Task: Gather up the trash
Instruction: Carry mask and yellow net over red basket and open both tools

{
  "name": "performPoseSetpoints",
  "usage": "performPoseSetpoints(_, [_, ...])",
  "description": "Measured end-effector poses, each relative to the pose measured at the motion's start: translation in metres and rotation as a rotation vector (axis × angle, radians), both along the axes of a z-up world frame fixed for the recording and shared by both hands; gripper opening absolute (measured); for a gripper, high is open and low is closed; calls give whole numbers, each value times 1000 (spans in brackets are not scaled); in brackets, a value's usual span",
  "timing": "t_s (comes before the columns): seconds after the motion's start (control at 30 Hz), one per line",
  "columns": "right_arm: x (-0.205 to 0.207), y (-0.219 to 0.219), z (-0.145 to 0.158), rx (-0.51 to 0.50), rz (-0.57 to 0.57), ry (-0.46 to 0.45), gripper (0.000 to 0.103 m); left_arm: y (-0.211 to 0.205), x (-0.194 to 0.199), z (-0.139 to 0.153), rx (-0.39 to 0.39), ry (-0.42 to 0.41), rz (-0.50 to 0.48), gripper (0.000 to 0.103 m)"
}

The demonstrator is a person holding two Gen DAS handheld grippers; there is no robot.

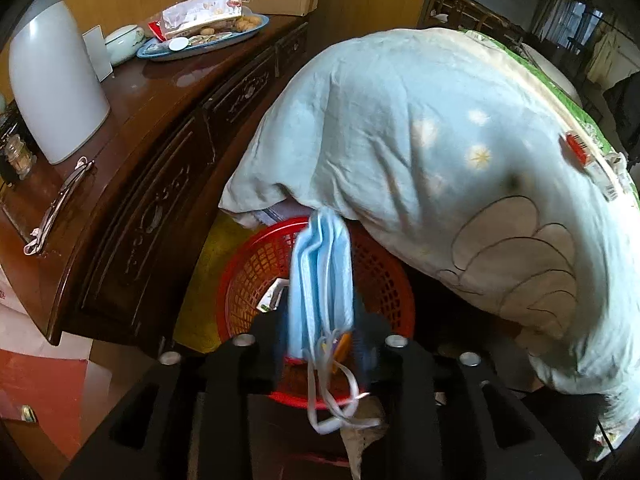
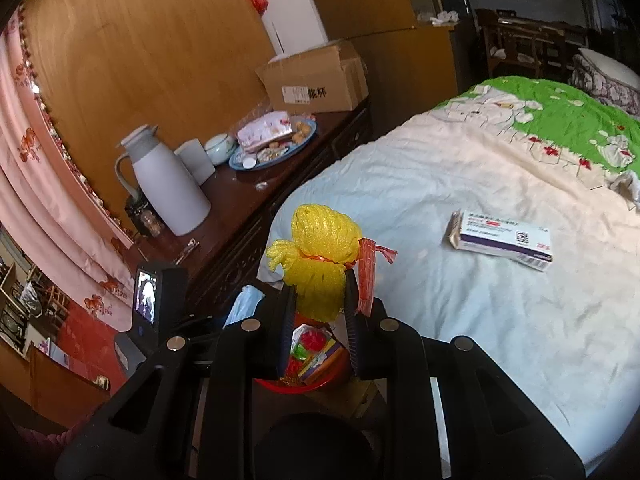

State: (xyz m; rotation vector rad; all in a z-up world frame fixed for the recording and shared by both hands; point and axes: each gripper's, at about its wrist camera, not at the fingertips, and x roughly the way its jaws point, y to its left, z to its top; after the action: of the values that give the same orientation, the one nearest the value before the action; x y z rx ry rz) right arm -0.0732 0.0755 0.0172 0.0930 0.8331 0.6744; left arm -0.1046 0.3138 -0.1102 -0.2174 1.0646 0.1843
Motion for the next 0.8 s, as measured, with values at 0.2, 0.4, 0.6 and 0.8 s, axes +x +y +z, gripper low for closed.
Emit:
performPoseSetpoints(0.2, [5, 13, -12, -16, 22, 33, 24, -2, 2, 7, 64, -42, 13, 72])
performPoseSetpoints(0.4, [1, 34, -23, -42, 88, 56, 24, 7, -6, 14, 98, -59, 53, 83])
performPoseSetpoints(0.6, [-4, 61, -32, -67, 158, 74, 24, 31, -23, 13, 162, -52, 131, 86])
performPoseSetpoints(0.8, [-1, 94, -43, -83, 227, 101, 24, 59, -38, 3, 187, -17, 194, 87])
